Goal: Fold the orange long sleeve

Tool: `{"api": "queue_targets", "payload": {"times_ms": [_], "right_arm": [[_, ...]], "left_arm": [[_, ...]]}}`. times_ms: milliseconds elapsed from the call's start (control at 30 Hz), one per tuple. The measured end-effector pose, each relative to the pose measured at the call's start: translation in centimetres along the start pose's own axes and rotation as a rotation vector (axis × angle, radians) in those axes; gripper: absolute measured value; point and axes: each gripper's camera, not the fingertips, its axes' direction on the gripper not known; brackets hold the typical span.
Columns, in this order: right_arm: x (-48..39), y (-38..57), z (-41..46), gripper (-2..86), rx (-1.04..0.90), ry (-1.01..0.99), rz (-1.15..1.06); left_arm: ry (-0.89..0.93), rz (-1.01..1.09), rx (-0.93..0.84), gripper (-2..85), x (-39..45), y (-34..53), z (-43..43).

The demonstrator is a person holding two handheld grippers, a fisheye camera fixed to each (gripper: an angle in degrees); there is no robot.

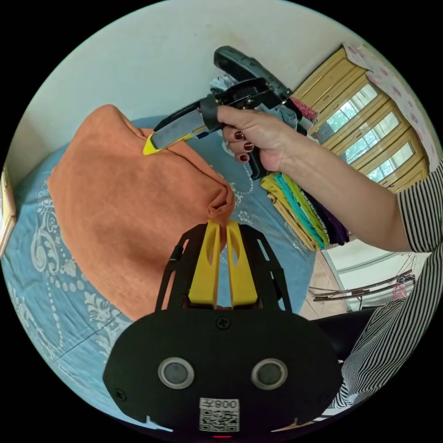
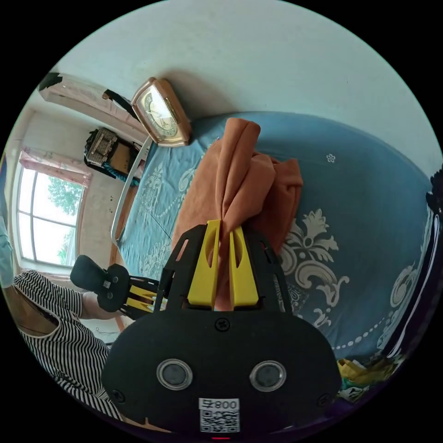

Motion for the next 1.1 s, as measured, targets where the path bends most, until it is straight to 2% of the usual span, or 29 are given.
{"api": "queue_targets", "payload": {"times_ms": [133, 233, 333, 433, 500, 633, 733, 800, 867, 933, 1100], "right_arm": [[2.7, 3.6, -1.6, 0.9, 0.050, -0.013, -0.016], [3.7, 5.5, -2.3, 1.3, 0.048, 0.066, -0.059], [6.9, 7.5, -0.8, 1.9, 0.002, 0.096, -0.024], [11.2, 9.9, -0.2, 2.7, -0.009, -0.046, 0.121], [12.3, 11.6, -1.2, 2.8, 0.032, -0.065, 0.126], [13.9, 16.2, -3.8, 1.9, 0.101, 0.032, 0.197], [12.5, 19.8, -4.6, 0.8, 0.161, -0.015, 0.131], [11.3, 21.2, -3.4, 0.5, 0.098, 0.006, 0.088], [10.6, 23.0, -0.2, 0.3, -0.071, 0.018, 0.020], [11.0, 24.3, 1.6, 0.2, -0.161, 0.075, 0.022], [12.1, 27.3, 1.7, 0.1, -0.137, 0.042, 0.027]], "left_arm": [[0.013, 0.013, -0.037, 3.0, -1.8, 0.7, 4.5], [0.029, 0.008, -0.042, 3.3, -3.3, 1.3, 6.5], [0.007, -0.039, -0.140, 3.9, -5.4, 1.8, 10.3], [0.007, -0.088, -0.259, 5.4, -7.6, 2.9, 14.5], [0.017, -0.099, -0.220, 5.9, -8.4, 3.6, 14.9], [0.004, -0.108, -0.170, 7.0, -10.0, 5.6, 15.9], [-0.024, -0.103, -0.166, 7.1, -11.0, 6.6, 16.3], [-0.045, -0.095, -0.156, 7.1, -11.4, 7.2, 16.2], [-0.069, -0.086, -0.146, 6.9, -12.0, 8.1, 16.0], [-0.077, -0.082, -0.149, 6.4, -12.4, 8.8, 15.6], [-0.079, -0.116, -0.098, 4.5, -14.4, 11.6, 11.9]]}}
